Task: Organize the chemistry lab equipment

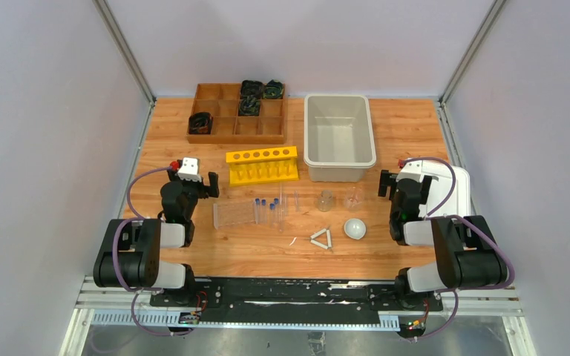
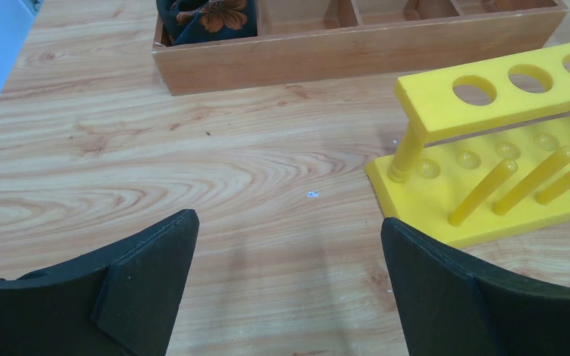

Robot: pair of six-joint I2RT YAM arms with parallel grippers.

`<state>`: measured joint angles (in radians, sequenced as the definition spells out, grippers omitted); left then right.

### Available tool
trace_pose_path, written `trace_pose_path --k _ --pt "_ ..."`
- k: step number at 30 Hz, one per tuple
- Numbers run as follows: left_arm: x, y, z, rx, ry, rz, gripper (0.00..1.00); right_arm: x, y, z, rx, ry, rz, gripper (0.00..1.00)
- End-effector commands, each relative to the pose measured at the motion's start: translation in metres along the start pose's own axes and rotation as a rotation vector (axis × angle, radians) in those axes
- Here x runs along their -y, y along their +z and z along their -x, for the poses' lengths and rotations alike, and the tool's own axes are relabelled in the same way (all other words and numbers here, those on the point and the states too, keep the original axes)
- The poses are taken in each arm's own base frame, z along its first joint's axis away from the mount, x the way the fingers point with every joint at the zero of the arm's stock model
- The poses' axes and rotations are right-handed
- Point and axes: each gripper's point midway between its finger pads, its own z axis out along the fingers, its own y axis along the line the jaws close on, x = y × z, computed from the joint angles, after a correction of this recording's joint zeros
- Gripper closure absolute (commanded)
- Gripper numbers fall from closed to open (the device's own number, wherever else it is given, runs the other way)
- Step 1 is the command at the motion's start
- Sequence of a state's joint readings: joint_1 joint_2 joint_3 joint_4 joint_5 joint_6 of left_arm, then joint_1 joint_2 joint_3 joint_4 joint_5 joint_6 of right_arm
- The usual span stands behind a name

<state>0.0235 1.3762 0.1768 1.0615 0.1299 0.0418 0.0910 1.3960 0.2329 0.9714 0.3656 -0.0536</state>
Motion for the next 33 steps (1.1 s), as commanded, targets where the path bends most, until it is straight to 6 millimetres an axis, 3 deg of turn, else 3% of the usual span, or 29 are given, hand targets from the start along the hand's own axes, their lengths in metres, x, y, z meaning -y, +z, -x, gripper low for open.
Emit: trace_pose_path --k 1,14,18,23,27,31,33 --pt "-0.001 0.003 0.014 0.050 0.019 0.001 0.00 0.003 0.001 0.006 0.022 0.004 -0.014 0.00" --pt "0.000 0.003 0.017 0.061 0.023 -0.004 0.00 0.003 0.001 0.006 0.022 0.008 -0.008 0.00" --pt "-0.006 0.005 0.023 -0.004 0.002 0.018 0.00 0.006 -0.005 0.027 0.061 -0.017 -0.027 0.00" --pt "-0.009 0.005 0.043 -0.061 0.018 0.012 0.00 0.017 -0.024 0.036 -0.190 0.093 -0.109 0.00" --pt "-0.013 0.002 0.067 -0.118 -0.017 0.019 0.00 0.017 -0.045 0.050 -0.256 0.189 -0.094 0.00" --pt "-0.012 0.001 0.092 -0.229 -0.040 -0.025 0.00 0.024 -0.060 0.076 -0.237 0.363 -0.135 0.00" --pt "-0.012 -0.003 0.102 -0.291 -0.052 -0.033 0.00 0.016 -0.069 0.089 -0.271 0.409 -0.051 0.00"
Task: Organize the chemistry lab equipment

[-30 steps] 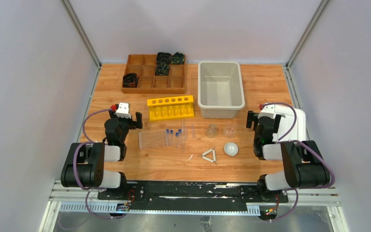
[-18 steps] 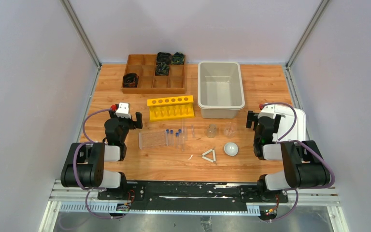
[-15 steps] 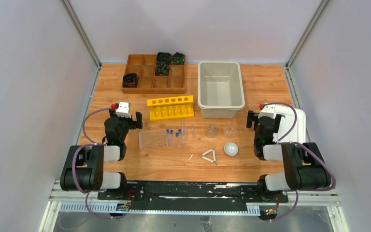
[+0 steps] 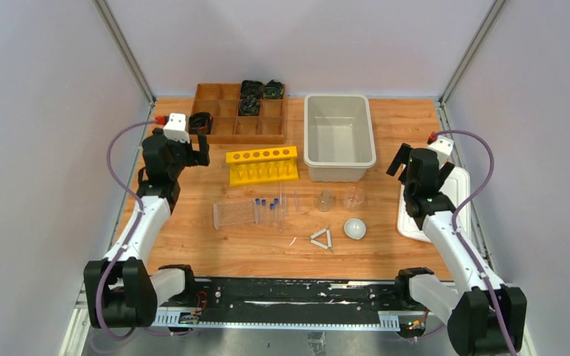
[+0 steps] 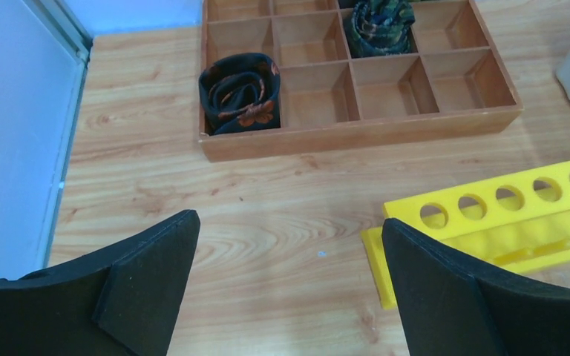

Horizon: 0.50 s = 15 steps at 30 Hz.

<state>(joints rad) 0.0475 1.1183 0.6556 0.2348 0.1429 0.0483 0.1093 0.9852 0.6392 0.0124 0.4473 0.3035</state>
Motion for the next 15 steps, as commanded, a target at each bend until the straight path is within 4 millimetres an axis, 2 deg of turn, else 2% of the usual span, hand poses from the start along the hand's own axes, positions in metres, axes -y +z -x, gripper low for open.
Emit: trace_pose_path --k 1,4,8,11,15 --pt "0.005 -0.017 -0.003 -0.224 -0.042 -0.044 0.00 -0.010 -0.029 -0.009 -0.175 0.116 0.091 0.00" --pt "0.011 -0.025 0.002 -0.323 -0.061 -0.086 0.00 -0.048 -0.051 0.000 -0.204 0.103 0.288 0.00" --pt "0.021 -0.039 -0.009 -0.454 -0.099 -0.136 0.00 -0.081 -0.080 -0.003 -0.246 -0.043 0.316 0.02" --pt "0.018 -0.045 -0.013 -0.501 -0.064 -0.134 0.00 -0.109 -0.099 -0.007 -0.284 -0.119 0.352 0.10" --pt "0.016 -0.060 -0.017 -0.560 -0.029 -0.132 0.00 -0.158 -0.127 -0.013 -0.278 -0.196 0.449 0.15"
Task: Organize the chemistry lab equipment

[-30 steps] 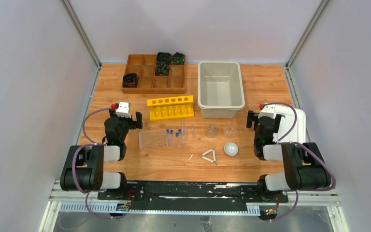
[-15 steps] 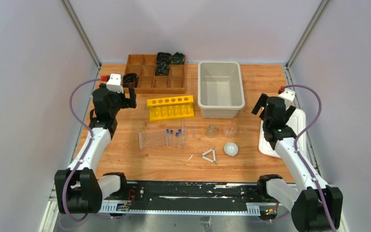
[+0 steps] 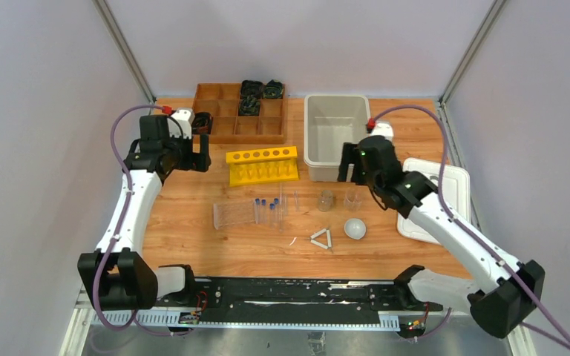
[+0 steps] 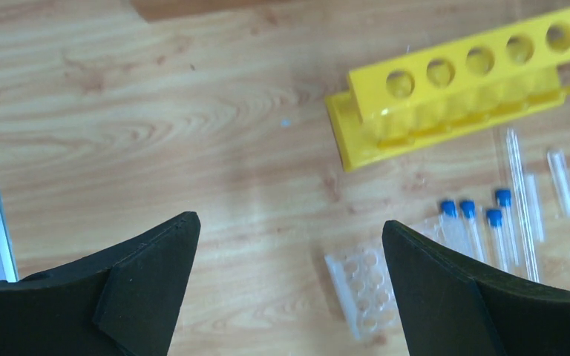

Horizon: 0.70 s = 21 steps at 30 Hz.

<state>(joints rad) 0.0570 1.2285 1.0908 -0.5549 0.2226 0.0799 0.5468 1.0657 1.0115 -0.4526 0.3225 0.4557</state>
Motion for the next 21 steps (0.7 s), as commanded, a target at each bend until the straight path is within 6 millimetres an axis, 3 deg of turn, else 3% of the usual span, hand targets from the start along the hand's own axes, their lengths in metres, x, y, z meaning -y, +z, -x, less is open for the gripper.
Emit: trace_pose_path --k 1,7,11,16,21 --pt "0.004 -0.022 -0.021 -0.120 0.032 -0.020 0.00 -0.046 -0.007 -0.019 -0.066 -0.090 0.032 0.17" --pt "0.011 -0.040 -0.016 -0.079 0.043 -0.032 0.00 -0.132 0.017 -0.043 -0.143 -0.211 0.140 0.24" --pt "0.008 -0.047 -0.008 -0.051 0.044 -0.006 0.00 -0.173 0.044 -0.068 -0.204 -0.252 0.173 0.31" --pt "0.005 -0.044 -0.008 -0.072 0.034 0.004 0.02 -0.201 0.078 -0.094 -0.247 -0.273 0.178 0.35" --pt "0.010 -0.049 -0.003 -0.059 0.034 -0.015 0.02 -0.204 0.103 -0.117 -0.284 -0.288 0.131 0.40"
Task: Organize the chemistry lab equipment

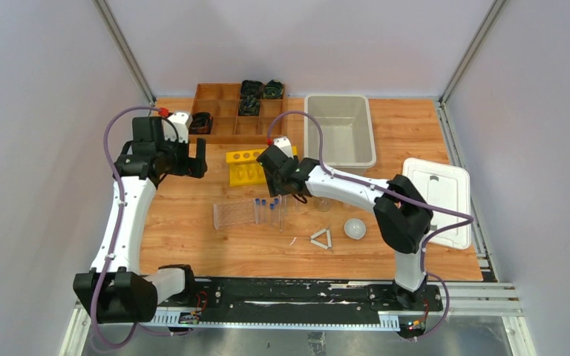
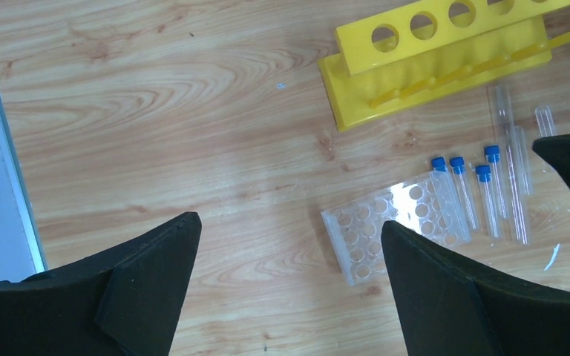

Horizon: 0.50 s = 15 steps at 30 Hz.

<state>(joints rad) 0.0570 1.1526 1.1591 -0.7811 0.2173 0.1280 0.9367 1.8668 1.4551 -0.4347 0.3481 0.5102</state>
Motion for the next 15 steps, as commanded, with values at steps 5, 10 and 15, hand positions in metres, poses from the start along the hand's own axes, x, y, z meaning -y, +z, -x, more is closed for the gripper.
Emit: trace_pose_path --k 5,10,15 --pt "0.003 -0.014 0.013 0.037 0.007 -0.011 0.03 -0.004 0.028 0.000 0.023 0.040 -0.080 0.45" --pt "0.004 -0.014 0.013 0.036 0.029 -0.021 0.03 -0.009 0.045 -0.002 0.025 0.035 -0.089 0.47" --pt "0.005 -0.013 0.013 0.037 0.032 -0.030 0.04 -0.009 0.059 -0.007 0.023 0.017 -0.105 0.50"
